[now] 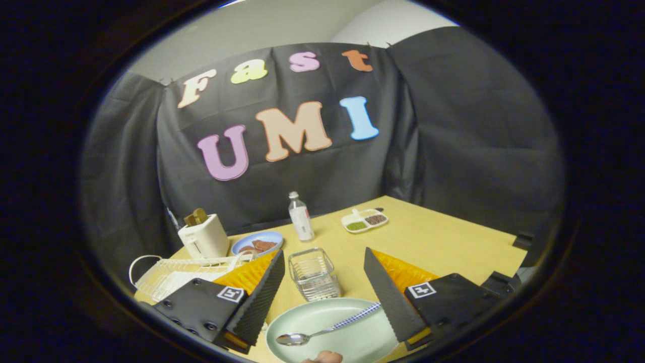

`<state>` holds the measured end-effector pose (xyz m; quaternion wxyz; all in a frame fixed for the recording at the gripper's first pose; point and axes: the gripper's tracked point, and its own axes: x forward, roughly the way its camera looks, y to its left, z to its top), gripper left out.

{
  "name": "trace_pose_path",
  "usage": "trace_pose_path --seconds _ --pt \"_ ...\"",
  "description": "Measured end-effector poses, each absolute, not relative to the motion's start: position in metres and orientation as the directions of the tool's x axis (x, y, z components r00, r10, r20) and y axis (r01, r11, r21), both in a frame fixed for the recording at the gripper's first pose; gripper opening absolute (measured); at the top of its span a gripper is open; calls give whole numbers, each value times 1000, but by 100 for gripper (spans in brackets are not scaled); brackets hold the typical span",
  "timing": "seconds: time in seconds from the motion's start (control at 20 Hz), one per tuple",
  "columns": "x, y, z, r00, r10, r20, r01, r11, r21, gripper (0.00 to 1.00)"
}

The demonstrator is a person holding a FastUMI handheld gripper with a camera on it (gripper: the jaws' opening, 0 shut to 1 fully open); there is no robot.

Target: Take the plate from the dish rack, then take the spoon from the basket and place it into the plate.

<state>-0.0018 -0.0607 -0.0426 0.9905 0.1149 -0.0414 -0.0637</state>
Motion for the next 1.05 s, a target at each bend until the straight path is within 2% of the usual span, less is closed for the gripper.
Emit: trace_pose_path --seconds 0.25,0.45,0.7,1.05 --pt "-9 -42 -35 991 -40 124 23 990 140 100" --pt "-9 -35 -35 993 9 122 -17 998 67 100" --pt "-8 -35 -33 992 39 123 -39 999 2 100" --pt "-6 -39 -43 996 18 88 -17 1000 -14 100"
